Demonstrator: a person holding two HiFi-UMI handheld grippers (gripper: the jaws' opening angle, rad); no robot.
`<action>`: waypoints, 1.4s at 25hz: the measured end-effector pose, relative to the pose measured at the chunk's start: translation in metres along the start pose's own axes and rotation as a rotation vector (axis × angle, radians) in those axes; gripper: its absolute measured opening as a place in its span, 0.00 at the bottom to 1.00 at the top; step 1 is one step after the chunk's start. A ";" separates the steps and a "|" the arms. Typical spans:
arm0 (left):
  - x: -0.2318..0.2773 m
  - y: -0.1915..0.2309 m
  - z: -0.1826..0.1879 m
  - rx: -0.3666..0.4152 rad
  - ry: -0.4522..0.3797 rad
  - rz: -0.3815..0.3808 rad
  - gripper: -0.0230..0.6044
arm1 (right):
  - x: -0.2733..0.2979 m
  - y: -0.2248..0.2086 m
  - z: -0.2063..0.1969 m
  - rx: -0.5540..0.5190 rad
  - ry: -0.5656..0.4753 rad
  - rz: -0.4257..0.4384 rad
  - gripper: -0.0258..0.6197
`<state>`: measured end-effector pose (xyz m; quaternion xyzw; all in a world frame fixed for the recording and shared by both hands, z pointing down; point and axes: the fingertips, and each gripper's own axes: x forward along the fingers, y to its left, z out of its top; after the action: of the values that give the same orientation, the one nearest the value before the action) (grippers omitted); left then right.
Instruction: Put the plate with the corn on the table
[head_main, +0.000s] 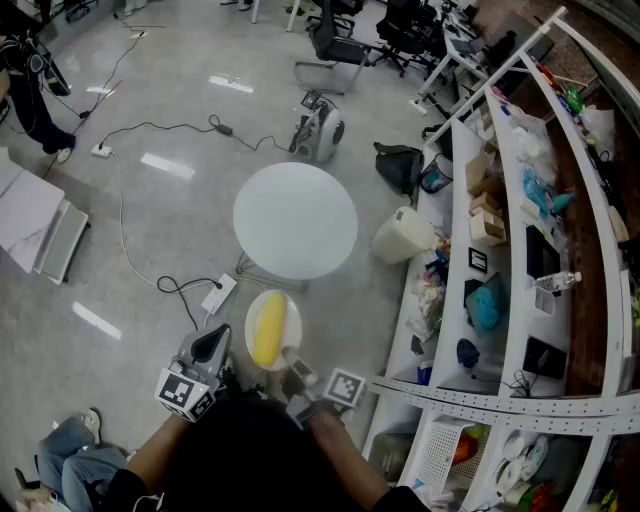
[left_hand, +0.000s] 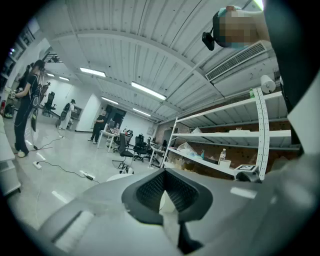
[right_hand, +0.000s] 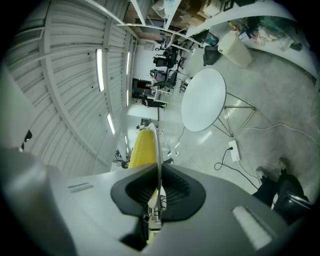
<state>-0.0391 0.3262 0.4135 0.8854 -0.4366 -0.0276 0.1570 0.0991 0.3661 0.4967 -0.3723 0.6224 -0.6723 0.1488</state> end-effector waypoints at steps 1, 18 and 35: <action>0.000 0.000 0.001 0.003 0.000 0.000 0.04 | 0.001 -0.001 0.000 -0.008 0.000 -0.005 0.09; -0.004 0.011 0.003 0.002 0.009 0.002 0.04 | 0.011 0.001 -0.004 -0.048 0.007 -0.045 0.09; -0.019 0.055 0.011 -0.030 -0.001 0.022 0.04 | 0.038 0.008 -0.004 -0.044 -0.053 -0.057 0.09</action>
<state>-0.0948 0.3073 0.4177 0.8781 -0.4458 -0.0330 0.1705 0.0679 0.3425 0.5010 -0.4108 0.6220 -0.6523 0.1375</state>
